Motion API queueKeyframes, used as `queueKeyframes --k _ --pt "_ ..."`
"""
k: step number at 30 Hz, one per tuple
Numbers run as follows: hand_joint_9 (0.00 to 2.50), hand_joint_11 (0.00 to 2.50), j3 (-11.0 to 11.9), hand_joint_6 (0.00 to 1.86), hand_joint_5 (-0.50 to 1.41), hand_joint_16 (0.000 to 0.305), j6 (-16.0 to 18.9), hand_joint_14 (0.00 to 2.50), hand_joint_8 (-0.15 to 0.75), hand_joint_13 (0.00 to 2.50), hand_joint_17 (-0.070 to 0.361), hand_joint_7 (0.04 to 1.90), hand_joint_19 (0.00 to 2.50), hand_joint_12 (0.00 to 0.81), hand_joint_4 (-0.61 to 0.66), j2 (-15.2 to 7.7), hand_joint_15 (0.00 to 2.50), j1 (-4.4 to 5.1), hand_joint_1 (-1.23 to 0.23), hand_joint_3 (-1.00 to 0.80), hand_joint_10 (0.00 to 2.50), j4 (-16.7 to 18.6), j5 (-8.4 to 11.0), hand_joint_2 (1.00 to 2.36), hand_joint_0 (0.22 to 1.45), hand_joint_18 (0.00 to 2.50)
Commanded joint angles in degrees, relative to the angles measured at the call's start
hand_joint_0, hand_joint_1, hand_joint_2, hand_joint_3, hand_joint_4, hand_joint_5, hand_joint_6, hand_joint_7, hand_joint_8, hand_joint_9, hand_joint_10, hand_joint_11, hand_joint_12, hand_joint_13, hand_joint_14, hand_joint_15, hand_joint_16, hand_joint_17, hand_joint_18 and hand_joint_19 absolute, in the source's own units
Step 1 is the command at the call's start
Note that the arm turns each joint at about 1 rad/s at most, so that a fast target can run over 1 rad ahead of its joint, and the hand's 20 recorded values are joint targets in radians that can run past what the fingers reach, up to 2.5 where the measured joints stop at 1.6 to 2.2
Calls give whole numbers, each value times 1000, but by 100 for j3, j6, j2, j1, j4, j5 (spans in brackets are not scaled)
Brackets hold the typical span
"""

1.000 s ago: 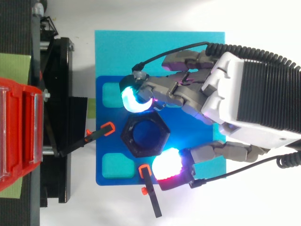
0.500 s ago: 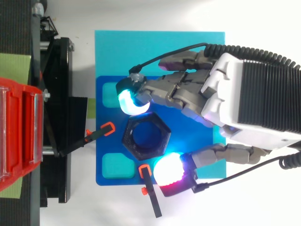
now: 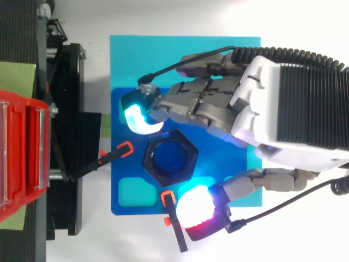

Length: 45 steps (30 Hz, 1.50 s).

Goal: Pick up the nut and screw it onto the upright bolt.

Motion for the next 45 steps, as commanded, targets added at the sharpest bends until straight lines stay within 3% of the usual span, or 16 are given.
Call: queueKeyframes --k 1,10,28,40,45 --pt "573 75 29 502 -204 63 0 4 334 594 142 695 151 450 228 2 107 -16 -507 -500 2 -2 -2 1000 385 537" --pt "671 133 143 503 -154 60 -9 3 334 591 134 764 159 430 287 2 100 -33 -466 -500 4 -90 -64 1000 403 523" --pt "874 206 143 504 -75 50 0 4 327 693 113 907 174 397 330 2 122 2 -467 -500 7 -213 -64 1000 449 573" --pt "1124 247 143 505 -12 44 0 5 308 853 98 1035 176 369 285 2 153 -25 -480 -500 9 -354 -64 1000 479 634" --pt "1218 264 143 505 9 42 0 6 295 908 94 1077 184 359 252 2 164 -25 -483 -500 10 -574 -73 1000 487 652"
